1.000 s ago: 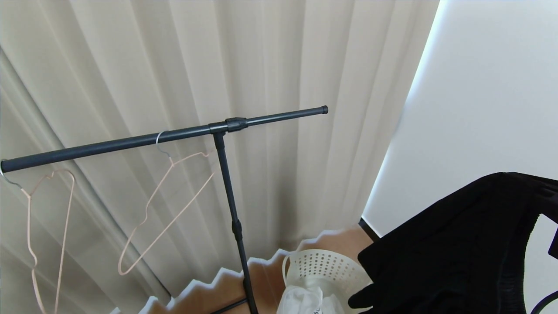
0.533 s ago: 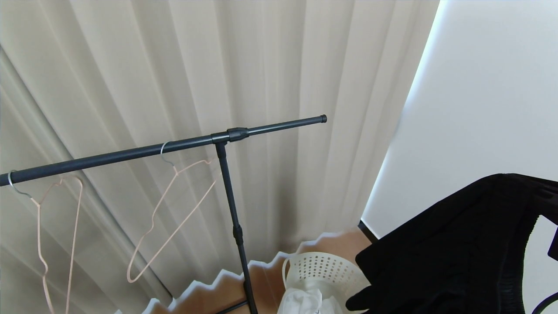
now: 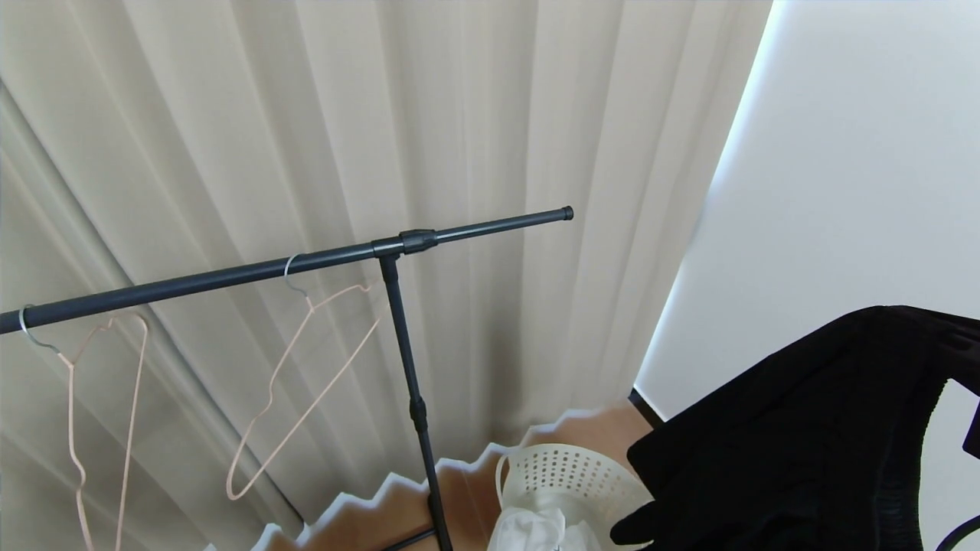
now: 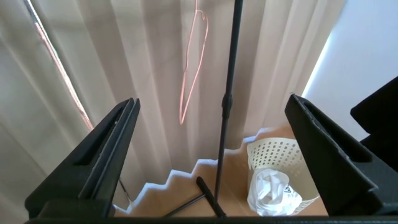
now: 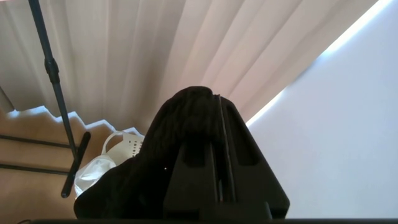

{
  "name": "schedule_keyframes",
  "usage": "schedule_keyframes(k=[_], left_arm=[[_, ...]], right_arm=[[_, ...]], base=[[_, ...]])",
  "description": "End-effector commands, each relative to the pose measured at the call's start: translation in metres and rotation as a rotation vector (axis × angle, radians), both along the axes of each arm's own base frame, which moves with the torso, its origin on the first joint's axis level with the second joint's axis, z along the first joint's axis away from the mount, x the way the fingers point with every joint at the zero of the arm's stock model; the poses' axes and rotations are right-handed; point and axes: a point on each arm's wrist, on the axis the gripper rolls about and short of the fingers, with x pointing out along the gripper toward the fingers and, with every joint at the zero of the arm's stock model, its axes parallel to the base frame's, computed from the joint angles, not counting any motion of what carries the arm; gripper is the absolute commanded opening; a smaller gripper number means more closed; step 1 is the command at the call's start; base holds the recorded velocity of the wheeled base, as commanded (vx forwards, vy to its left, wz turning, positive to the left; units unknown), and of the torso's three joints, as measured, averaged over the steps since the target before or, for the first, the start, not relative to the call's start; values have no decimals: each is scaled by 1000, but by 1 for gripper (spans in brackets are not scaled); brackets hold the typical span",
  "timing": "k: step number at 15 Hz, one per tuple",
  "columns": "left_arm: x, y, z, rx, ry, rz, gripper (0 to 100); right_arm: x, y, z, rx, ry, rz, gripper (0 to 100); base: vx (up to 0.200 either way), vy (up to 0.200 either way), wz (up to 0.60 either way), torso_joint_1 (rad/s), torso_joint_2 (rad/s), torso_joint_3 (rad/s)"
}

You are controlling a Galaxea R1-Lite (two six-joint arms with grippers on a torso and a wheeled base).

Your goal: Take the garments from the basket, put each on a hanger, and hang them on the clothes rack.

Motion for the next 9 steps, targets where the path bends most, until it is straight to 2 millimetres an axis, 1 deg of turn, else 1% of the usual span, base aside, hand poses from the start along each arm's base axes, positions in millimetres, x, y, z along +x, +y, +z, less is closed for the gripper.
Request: schedule_keyframes(k=[1,9], left_arm=[[0,0,0,1,-1,-1,100],[0,0,0,-2,0,0,100]], right_arm=[[0,0,0,0,-1,2,0],[0,0,-1,-1,3,2,0]], base=[[0,0,600,7,2,-2],[0,0,600,2,3,1]])
